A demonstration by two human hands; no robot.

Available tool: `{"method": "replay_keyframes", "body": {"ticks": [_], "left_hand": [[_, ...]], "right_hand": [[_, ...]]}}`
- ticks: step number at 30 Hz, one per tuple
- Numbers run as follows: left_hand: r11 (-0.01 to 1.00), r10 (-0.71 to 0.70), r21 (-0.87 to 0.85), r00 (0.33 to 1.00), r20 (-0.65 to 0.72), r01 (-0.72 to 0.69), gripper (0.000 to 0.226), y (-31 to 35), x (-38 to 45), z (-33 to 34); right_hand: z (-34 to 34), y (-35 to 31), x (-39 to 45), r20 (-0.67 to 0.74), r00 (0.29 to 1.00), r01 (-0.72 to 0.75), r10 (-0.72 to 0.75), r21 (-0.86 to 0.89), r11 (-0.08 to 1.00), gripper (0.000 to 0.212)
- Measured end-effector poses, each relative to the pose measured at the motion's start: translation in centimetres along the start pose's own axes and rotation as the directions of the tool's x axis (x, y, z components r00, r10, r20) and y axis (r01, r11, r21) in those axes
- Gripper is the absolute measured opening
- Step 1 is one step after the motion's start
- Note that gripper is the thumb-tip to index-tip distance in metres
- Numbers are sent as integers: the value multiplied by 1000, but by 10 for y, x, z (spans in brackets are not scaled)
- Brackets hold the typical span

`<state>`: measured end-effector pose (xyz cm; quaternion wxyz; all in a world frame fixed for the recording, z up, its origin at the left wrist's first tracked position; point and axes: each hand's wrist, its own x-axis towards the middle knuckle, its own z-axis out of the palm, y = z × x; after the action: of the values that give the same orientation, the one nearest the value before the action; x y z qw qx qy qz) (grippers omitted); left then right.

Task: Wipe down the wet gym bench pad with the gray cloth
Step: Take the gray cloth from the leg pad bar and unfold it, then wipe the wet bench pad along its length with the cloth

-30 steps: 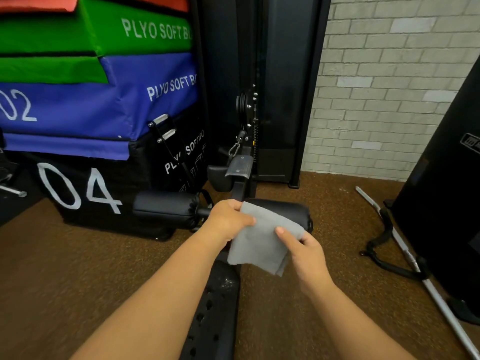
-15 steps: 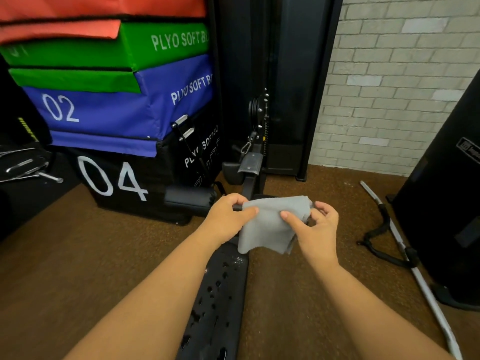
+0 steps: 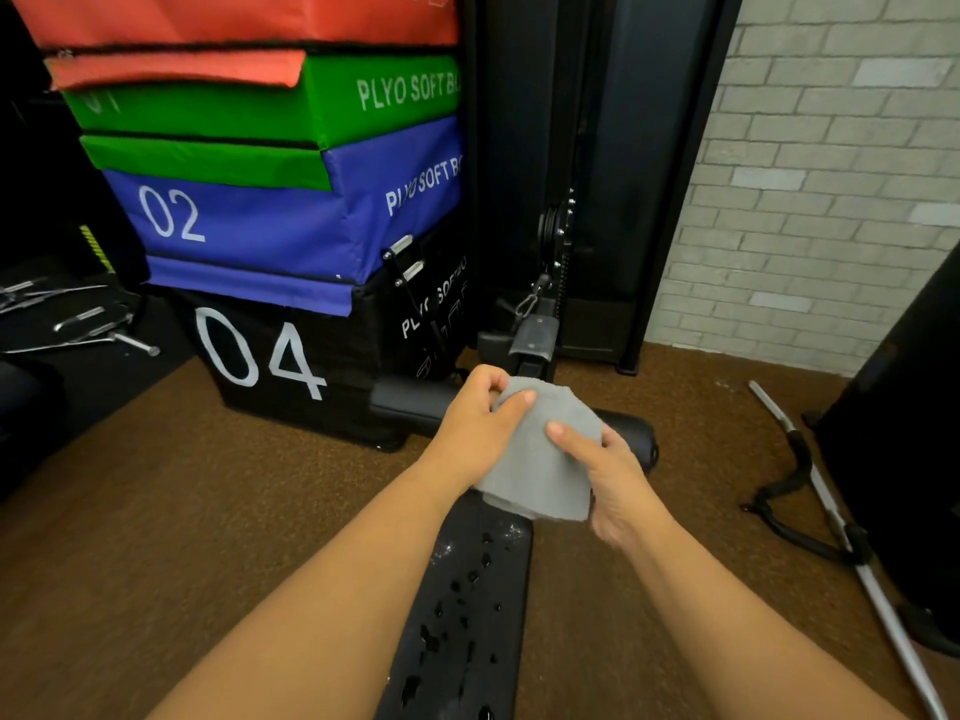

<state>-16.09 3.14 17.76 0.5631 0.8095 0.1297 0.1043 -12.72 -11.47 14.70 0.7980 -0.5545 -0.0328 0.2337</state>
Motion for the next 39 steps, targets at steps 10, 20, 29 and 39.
{"method": "replay_keyframes", "body": {"ticks": [10, 20, 29, 39], "left_hand": [[981, -86, 164, 990, -114, 104, 23, -129, 11, 1], [698, -322, 690, 944, 68, 188, 53, -279, -8, 27], [557, -273, 823, 960, 52, 114, 62, -297, -1, 47], [606, -334, 784, 938, 95, 137, 59, -288, 0, 47]], "right_hand": [[-59, 97, 53, -266, 928, -281, 262, -34, 959, 40], [-103, 197, 80, -275, 954, -24, -117, -460, 888, 47], [-88, 254, 117, 162, 960, 252, -230, -856, 452, 40], [-84, 258, 137, 232, 969, 244, -80, -947, 208, 54]]}}
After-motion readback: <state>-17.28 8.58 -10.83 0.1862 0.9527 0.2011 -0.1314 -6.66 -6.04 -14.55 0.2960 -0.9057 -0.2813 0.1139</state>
